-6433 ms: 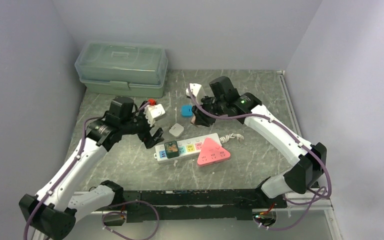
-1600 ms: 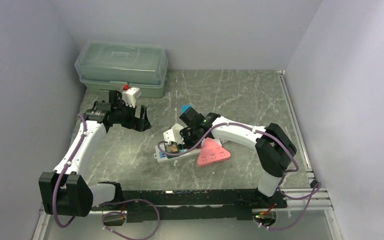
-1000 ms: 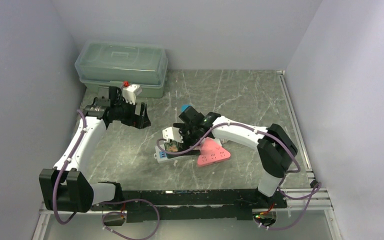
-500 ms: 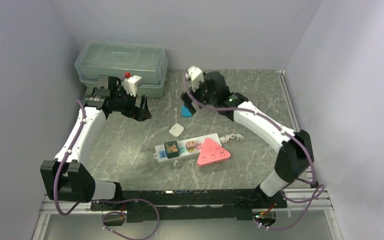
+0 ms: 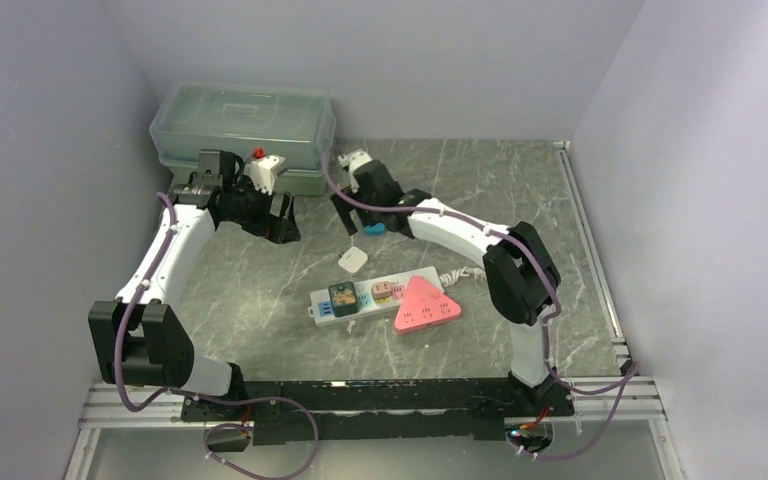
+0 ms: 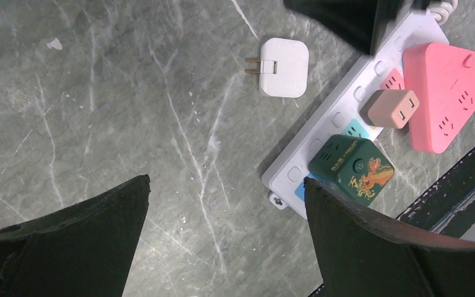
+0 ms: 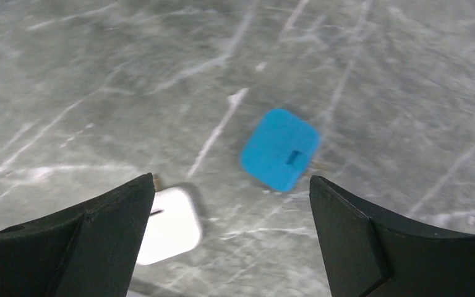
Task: Insert the plug
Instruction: Pick up the plug from the center of the board.
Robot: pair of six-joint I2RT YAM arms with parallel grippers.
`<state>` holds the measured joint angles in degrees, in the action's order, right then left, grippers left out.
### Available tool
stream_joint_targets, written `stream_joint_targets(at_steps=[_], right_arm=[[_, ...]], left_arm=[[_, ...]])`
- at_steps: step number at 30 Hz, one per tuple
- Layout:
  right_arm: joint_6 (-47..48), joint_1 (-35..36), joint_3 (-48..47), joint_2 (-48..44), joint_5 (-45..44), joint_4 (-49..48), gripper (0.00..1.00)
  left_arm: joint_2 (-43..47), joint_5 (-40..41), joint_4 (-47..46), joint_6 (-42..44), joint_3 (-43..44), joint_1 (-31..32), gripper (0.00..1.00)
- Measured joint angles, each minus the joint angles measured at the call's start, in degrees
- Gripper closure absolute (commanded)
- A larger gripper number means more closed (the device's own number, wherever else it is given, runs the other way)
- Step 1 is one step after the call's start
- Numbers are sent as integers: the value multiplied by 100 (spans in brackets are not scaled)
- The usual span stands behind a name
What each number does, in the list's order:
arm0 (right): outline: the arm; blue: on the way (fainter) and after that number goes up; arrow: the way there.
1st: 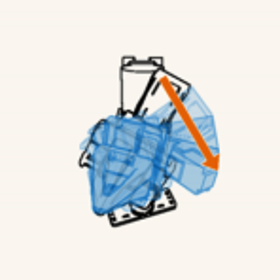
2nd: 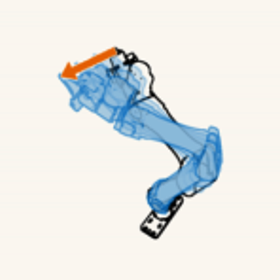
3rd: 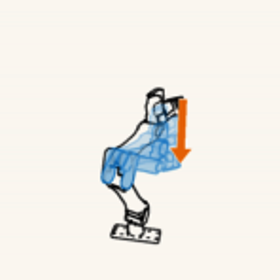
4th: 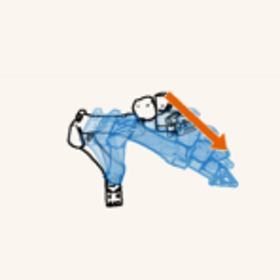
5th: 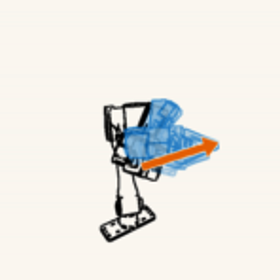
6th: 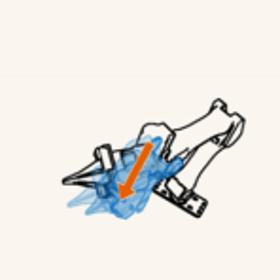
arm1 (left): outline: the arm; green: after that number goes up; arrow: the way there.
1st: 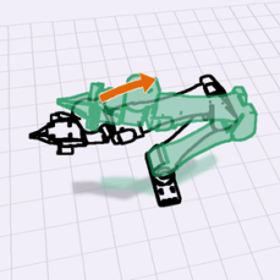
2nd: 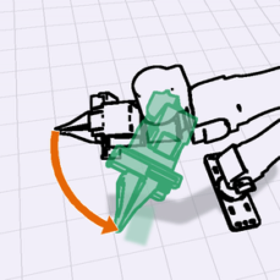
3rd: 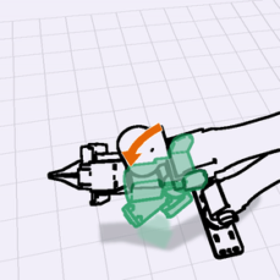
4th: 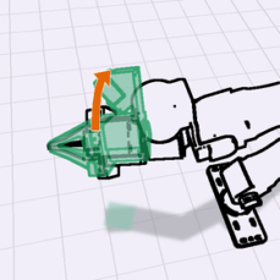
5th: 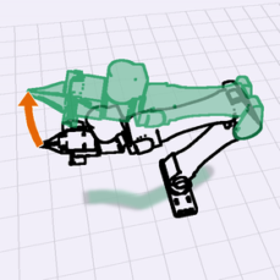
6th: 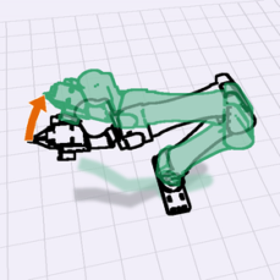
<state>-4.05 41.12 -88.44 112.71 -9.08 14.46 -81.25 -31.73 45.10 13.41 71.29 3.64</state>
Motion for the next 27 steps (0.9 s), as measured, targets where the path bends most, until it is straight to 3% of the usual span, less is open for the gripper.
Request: stream_joint_targets(at_steps=[7, 27], right_arm=[[-103, 667, 81, 17, -4, -61, 0], [-94, 811, 428, 501, 87, 59, 2]], left_arm=[[2, -2, 46, 72, 0, -46, 0], [4, 2, 173, 59, 120, -46, 0]])
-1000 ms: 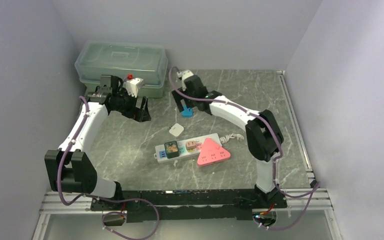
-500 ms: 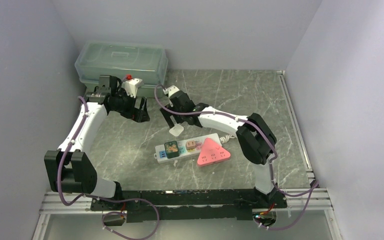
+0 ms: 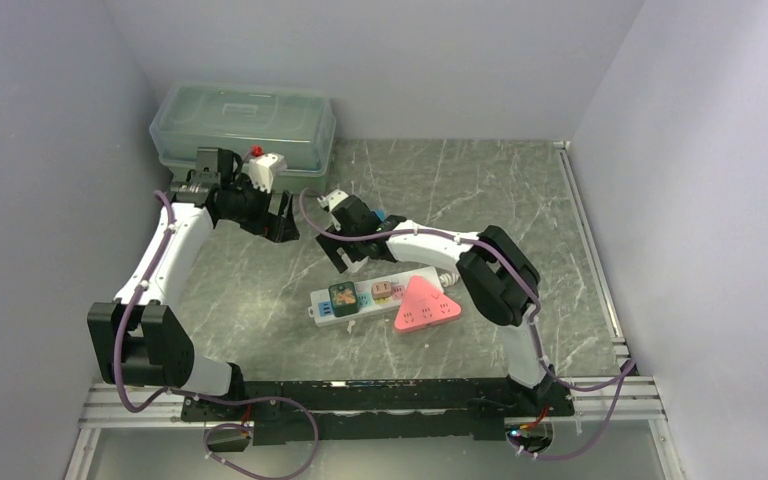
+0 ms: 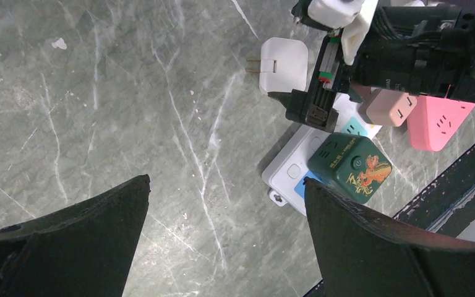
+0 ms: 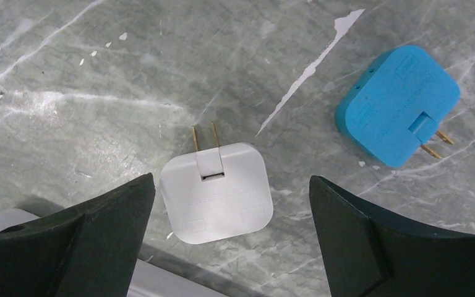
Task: Insert the plug
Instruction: Pick up the plug from the center of the board.
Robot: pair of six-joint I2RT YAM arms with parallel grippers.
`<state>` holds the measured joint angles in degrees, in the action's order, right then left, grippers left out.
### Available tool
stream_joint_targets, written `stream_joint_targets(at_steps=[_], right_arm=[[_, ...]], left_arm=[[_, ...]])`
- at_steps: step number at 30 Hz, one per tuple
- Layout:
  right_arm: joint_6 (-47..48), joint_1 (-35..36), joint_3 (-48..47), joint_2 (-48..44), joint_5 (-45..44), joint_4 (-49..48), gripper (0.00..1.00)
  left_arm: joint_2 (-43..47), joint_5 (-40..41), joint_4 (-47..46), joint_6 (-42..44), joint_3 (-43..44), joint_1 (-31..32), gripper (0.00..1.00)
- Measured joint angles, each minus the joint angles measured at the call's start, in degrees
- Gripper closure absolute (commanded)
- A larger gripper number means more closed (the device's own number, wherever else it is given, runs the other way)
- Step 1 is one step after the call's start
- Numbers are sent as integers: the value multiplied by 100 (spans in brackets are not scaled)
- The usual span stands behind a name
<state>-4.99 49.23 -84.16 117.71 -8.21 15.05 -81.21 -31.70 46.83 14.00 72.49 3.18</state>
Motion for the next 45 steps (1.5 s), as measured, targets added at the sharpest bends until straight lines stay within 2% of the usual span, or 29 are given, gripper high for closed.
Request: stream_joint_targets(at_steps=[11, 13, 17, 19, 32, 38, 42, 45], right_arm=[[0, 11, 63, 247, 114, 4, 15], [4, 11, 63, 258, 129, -11, 22], [20, 26, 33, 284, 129, -31, 52], [50, 26, -15, 306, 122, -22, 58], [114, -2, -286, 120, -66, 396, 62], [63, -146, -341, -1008, 234, 332, 62], [-26, -214, -120, -1950, 623, -168, 62], [-66, -210, 278, -2594, 1045, -632, 63]], left_arm=[[0, 2, -2, -13, 50, 0, 0], [0, 2, -2, -13, 50, 0, 0], [0, 2, 0, -13, 50, 0, 0], [0, 2, 0, -13, 50, 0, 0], [0, -122, 153, 44, 348, 0, 0], [24, -621, 363, 601, 717, 0, 0], [103, -979, 603, 879, 852, 0, 0], [120, -1250, 629, 737, 1075, 0, 0]])
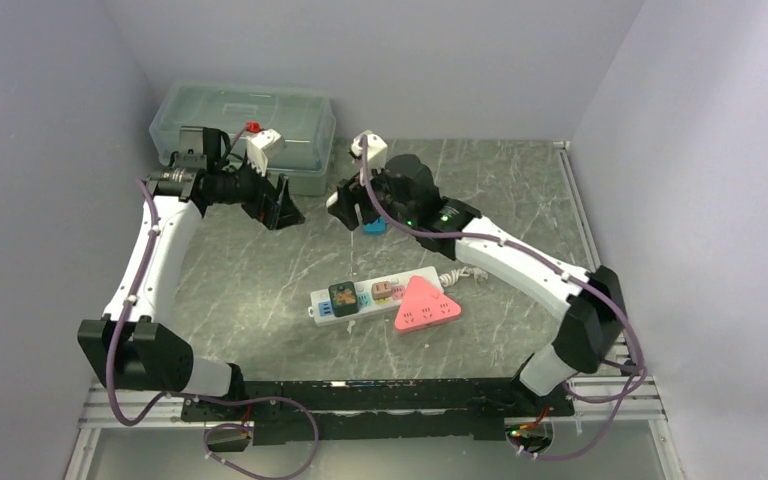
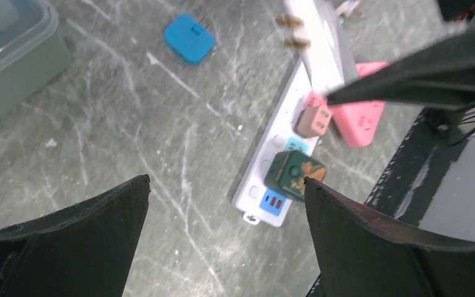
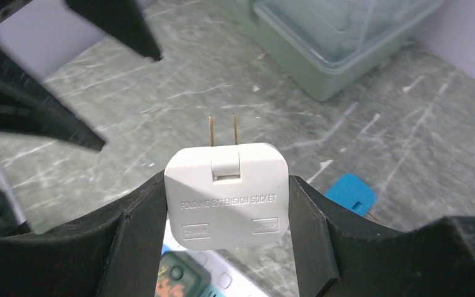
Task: Insert the plug
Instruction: Pick up the plug from the center of the board.
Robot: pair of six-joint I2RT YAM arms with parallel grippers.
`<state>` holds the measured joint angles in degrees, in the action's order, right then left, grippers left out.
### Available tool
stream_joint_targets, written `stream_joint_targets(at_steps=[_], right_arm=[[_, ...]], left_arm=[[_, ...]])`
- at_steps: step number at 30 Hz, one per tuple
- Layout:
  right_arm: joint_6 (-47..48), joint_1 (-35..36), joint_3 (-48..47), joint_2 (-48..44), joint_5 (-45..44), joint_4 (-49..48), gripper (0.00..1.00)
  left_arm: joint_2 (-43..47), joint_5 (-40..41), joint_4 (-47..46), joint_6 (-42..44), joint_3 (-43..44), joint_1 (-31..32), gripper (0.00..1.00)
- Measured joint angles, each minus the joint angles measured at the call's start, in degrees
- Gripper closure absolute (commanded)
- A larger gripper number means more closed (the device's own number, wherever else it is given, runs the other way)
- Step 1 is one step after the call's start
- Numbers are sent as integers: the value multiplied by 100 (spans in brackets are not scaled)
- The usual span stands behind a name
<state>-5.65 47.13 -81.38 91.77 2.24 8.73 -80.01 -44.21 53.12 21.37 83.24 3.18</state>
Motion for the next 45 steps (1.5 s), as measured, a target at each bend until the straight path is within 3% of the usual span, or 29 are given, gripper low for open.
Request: stream_joint_targets(at_steps=[6, 11, 21, 30, 33, 37, 39, 42, 45], right_arm=[[149, 44, 1156, -726, 782, -776, 62], [605, 210, 1812, -1091, 944, -953, 62], [1335, 675, 1611, -1145, 933, -1235, 63], [1768, 1051, 1064, -997, 780, -1300, 63], [1867, 1132, 931, -881, 702, -1292, 63], [1971, 1198, 824, -752, 619, -1274, 64], [2017, 1215, 791, -699, 549, -1266, 64], [2146, 1239, 782, -643, 426, -1220, 61], [2225, 1296, 782, -584, 302, -1174, 37]], left_arm=[[238, -647, -286, -608, 17, -2, 0], [599, -1071, -361, -1021, -66, -2, 0], [688, -1685, -699, -2149, -603, 0, 0], [691, -1838, -697, -2334, -708, 2, 1], [691, -1934, -684, -2382, -717, 24, 16], [702, -2100, -636, -2393, -717, 57, 61], [699, -2205, -584, -2341, -719, 66, 76], [688, -2227, -452, -2310, -715, 66, 85], [608, -2177, -284, -2356, -715, 50, 88]])
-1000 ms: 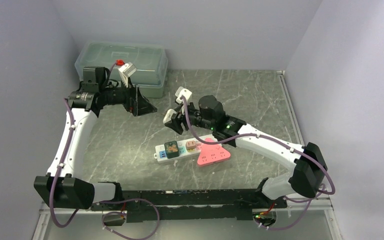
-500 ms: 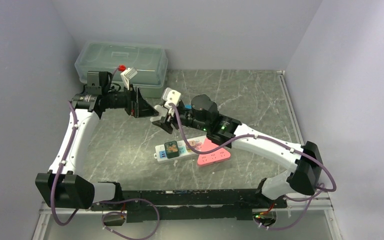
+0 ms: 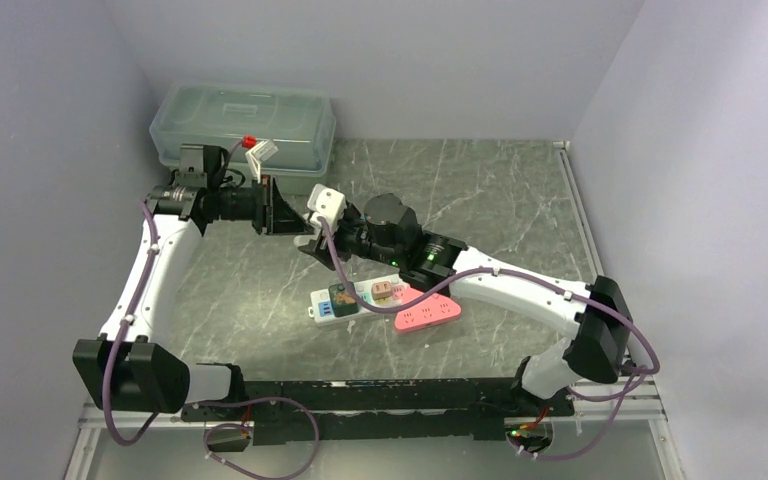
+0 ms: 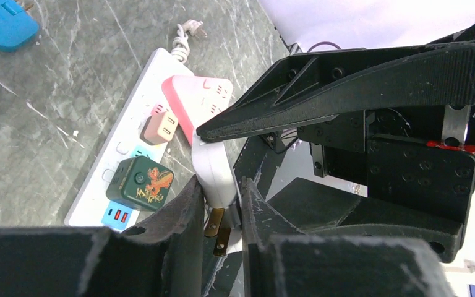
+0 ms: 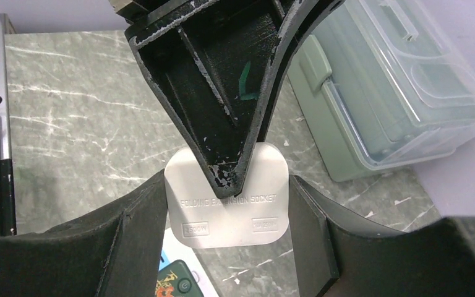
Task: Insert the plug
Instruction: Pick up the plug from the center of the board.
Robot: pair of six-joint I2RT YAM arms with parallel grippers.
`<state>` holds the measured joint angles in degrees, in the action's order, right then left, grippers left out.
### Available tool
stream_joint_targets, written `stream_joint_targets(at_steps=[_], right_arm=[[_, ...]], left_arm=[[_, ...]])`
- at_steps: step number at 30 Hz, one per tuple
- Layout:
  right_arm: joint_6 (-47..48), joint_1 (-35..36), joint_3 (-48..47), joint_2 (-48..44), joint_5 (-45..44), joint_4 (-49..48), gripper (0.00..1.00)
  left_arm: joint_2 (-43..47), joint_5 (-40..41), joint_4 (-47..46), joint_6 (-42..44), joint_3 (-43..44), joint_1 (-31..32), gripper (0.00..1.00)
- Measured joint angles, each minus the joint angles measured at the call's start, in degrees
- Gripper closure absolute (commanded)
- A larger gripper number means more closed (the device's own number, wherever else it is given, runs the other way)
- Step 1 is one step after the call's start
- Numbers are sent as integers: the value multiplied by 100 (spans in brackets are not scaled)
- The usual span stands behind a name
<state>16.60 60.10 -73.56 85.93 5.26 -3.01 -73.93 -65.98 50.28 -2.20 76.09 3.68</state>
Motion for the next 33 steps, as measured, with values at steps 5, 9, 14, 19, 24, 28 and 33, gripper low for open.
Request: stream_joint_targets(at_steps=[5, 9, 14, 19, 24, 28, 33], right_arm=[[-155, -37, 0, 0, 122, 35, 26], [-850, -516, 302, -385, 820, -125, 24], [-2330, -1768, 1150, -1233, 1954, -1045, 23], [-3646, -2000, 1296, -1193, 3121, -2218, 25], [-4680, -2000, 1292, -916, 3803, -3250, 32], [-5300, -2011, 1274, -667, 3993, -3875, 40], [-5831, -2015, 1187, -446, 4024, -4317, 49]], left_arm=[[-50, -26, 50, 151, 20, 4, 96], [-48, -262, 46, 597, 188, 15, 99], [210, -745, -520, 754, 232, 15, 100], [627, -1279, -1303, 634, 160, 42, 100], [697, -1508, -1528, 601, 160, 66, 100], [719, -1523, -2297, 61, 13, 144, 100], [732, -1519, -2850, -337, -107, 221, 100]])
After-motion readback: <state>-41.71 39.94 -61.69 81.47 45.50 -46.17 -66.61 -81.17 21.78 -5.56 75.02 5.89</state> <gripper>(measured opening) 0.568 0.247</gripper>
